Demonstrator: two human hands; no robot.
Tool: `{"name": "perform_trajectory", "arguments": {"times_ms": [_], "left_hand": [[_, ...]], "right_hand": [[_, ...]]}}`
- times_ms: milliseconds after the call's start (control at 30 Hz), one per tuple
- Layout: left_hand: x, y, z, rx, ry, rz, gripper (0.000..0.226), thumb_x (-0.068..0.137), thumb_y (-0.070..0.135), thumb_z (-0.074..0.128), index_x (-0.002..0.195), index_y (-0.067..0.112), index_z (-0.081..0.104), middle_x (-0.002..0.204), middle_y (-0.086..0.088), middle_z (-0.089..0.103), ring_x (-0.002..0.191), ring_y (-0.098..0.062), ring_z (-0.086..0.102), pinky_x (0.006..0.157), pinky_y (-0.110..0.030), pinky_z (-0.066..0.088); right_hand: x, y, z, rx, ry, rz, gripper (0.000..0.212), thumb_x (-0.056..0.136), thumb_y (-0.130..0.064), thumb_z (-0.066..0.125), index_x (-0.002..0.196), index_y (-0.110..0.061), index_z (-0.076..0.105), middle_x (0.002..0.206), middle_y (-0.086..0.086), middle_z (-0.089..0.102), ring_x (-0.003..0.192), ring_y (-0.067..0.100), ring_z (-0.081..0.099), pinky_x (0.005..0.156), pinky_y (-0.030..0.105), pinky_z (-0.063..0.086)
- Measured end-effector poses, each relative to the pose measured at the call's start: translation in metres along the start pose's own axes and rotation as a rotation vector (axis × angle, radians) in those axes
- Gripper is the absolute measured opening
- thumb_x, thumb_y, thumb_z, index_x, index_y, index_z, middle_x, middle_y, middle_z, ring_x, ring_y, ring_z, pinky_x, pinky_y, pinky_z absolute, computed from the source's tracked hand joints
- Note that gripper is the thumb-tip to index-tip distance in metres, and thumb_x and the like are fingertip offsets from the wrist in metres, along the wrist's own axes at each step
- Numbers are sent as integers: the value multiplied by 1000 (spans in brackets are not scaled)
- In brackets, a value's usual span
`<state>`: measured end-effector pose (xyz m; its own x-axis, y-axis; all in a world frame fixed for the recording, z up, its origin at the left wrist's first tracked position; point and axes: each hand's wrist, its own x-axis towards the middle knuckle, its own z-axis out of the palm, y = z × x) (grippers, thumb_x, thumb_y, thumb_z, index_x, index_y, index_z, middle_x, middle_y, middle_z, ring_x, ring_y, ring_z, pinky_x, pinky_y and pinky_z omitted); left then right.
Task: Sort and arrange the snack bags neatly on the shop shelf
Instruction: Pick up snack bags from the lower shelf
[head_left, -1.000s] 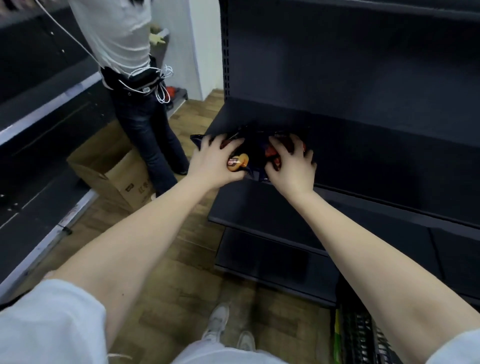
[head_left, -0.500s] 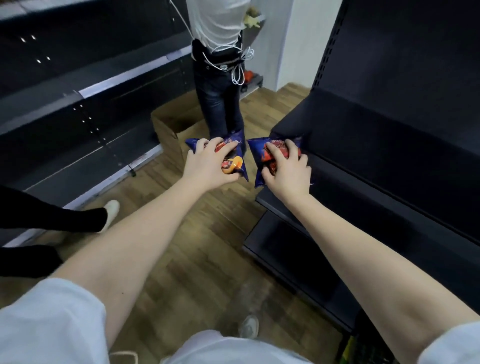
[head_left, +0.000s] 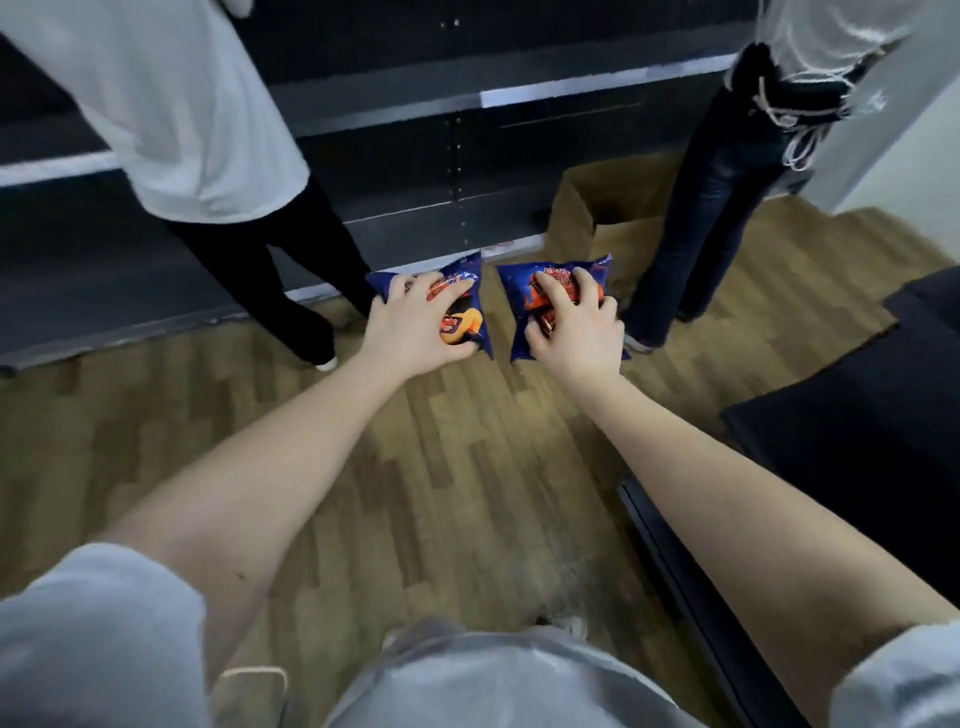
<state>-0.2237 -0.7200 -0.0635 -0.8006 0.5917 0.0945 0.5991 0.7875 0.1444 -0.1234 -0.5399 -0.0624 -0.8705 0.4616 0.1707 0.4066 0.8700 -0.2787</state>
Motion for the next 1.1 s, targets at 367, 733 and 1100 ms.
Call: {"name": "perform_trajectory", "arguments": {"times_ms": [367, 733, 1100], "left_hand": [[-163, -237, -46, 68, 23, -464, 79, 72, 68, 54, 141, 40, 27, 147, 1, 33, 133, -31, 25, 101, -54, 34], [-307, -368, -64, 85, 98, -884, 78, 69, 68, 57, 138, 42, 30, 142, -1, 40, 128, -33, 32, 97, -55, 36], [-333, -481, -103, 140, 163, -1270, 82, 70, 70, 54, 142, 42, 25, 146, -3, 36, 130, -33, 30, 100, -52, 36]], "right_hand": [[-36, -262, 90, 110, -213, -435, 54, 87, -43, 50, 139, -41, 33, 151, 4, 25, 119, 40, 34, 89, 51, 41], [-93, -460, 148, 153, -395, -851, 54, 88, -42, 49, 139, -40, 33, 151, -2, 24, 125, 37, 29, 90, 51, 40], [-56, -635, 192, 192, -497, -1198, 55, 88, -43, 49, 140, -40, 31, 150, -5, 25, 123, 33, 28, 88, 48, 41]]}}
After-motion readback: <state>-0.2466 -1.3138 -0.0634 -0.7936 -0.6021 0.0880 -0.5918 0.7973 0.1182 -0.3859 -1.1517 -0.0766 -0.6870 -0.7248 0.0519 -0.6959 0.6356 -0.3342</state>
